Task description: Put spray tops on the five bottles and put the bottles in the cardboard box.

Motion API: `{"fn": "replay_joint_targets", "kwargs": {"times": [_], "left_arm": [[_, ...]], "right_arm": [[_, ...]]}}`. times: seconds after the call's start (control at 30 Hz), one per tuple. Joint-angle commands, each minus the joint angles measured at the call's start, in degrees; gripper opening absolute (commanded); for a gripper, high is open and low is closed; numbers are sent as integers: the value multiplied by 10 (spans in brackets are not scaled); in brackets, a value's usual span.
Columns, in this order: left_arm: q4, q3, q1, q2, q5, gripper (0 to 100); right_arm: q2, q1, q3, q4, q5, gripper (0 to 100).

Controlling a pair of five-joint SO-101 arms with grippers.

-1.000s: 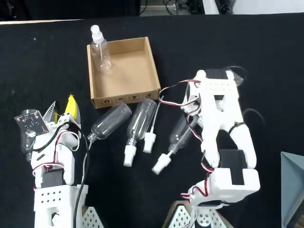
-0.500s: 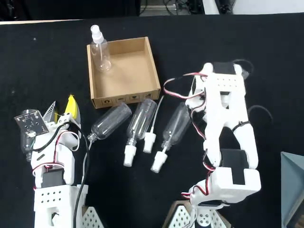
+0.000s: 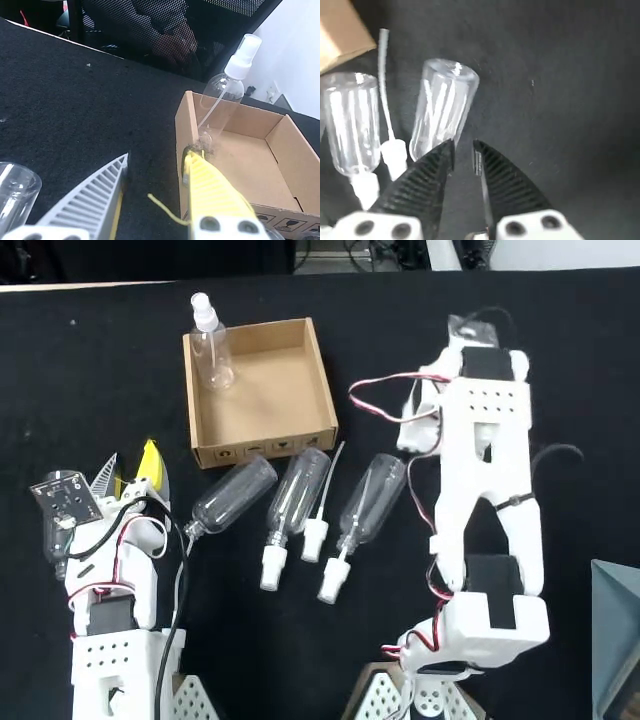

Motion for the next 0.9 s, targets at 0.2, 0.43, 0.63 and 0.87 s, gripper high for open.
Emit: {"fn": "replay_joint_targets", "kwargs": {"times": [0.2,0.43,0.63,0.87], "left_arm": [[2,14,-7,-7,-6,173],[2,14,-7,-7,-6,173],[2,14,-7,-7,-6,173],[2,14,-7,-7,-6,173]], "right_arm": [[-47,-46,-44,-87,134,11],[-33,-78,-26,-143,245,11],[31,-84,-11,-202,283,11],[99,-85,-12,-258,360,15]]}}
